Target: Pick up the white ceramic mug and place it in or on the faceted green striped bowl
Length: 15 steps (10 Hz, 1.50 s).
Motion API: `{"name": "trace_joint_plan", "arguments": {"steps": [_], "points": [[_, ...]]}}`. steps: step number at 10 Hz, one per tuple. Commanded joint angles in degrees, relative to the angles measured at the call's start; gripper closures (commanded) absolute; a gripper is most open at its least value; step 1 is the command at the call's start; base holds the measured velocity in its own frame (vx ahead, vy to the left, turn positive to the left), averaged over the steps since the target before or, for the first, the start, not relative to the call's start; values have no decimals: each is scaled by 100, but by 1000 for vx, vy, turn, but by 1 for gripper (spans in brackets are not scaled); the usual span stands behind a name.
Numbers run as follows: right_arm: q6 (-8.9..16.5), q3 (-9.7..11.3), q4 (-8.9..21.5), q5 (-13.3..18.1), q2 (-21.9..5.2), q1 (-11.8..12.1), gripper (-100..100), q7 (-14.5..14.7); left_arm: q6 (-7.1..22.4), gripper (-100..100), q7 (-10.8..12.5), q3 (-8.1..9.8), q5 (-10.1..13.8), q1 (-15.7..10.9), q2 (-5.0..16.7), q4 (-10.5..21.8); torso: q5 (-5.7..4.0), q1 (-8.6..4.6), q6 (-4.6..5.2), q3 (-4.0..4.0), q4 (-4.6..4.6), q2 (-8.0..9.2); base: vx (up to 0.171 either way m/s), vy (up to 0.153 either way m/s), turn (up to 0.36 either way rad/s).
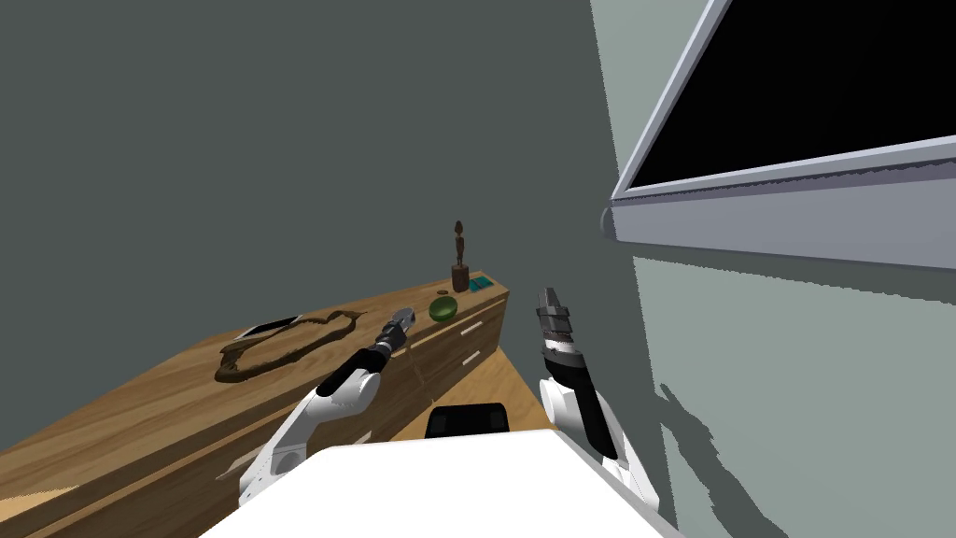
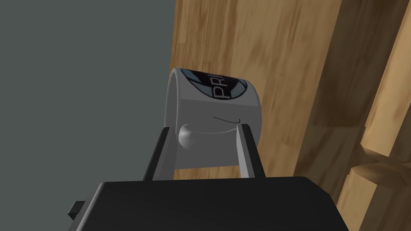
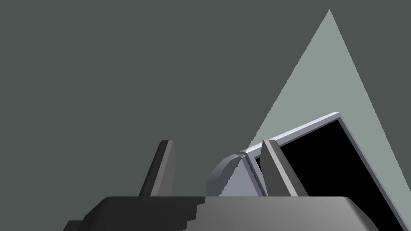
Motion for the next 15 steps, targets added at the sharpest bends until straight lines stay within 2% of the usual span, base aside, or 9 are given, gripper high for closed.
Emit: {"name": "trace_joint_plan", "arguments": {"steps": [1, 2, 3, 4, 5, 6, 9, 10, 15], "points": [[0, 0, 0, 0, 0, 0, 0, 0, 0, 0, 0, 0, 0, 0, 0, 0, 0, 0, 0, 0, 0, 0, 0, 0, 0], [0, 0, 0, 0, 0, 0, 0, 0, 64, 100, -52, -167, -96, 37, -100, -132, 0, 0, 0, 0, 0, 0, -21, 23, 176], [0, -1, 0, 0, 0, 1, 0, 0, 105, 100, -81, -266, -151, 62, -158, -213, 1, 4, -8, 6, 0, 13, -46, 31, 235], [0, -1, 0, 0, 0, 0, 0, 0, 62, 100, -54, -198, -91, 64, -99, -175, 2, 11, -10, 13, 3, 25, -23, 10, 43], [0, 0, 0, 0, 0, -1, 0, 0, 76, 0, -60, -206, -96, 67, -102, -182, 2, 8, -3, 10, 3, 18, -5, 2, -4], [0, 0, 0, 0, 0, 0, 0, 0, 207, 100, -60, -198, -125, 151, -58, -308, 1, 3, -2, 5, 1, 10, -87, -47, 12], [0, 1, 0, 0, 1, -2, 0, 0, 487, 100, -69, -128, -220, 276, 60, -605, 5, -17, -15, 41, -2, 88, -152, -45, 13], [0, 1, 0, 0, 1, -2, 0, 0, 659, 100, -79, -80, -286, 350, 134, -778, 5, -16, -15, 42, -1, 89, -132, -20, 12], [0, 0, 0, 0, 0, -1, 0, 0, 1141, 100, -103, 63, -460, 553, 340, -1188, 1, 1, -11, 26, -4, 57, -85, 7, 2]]}}
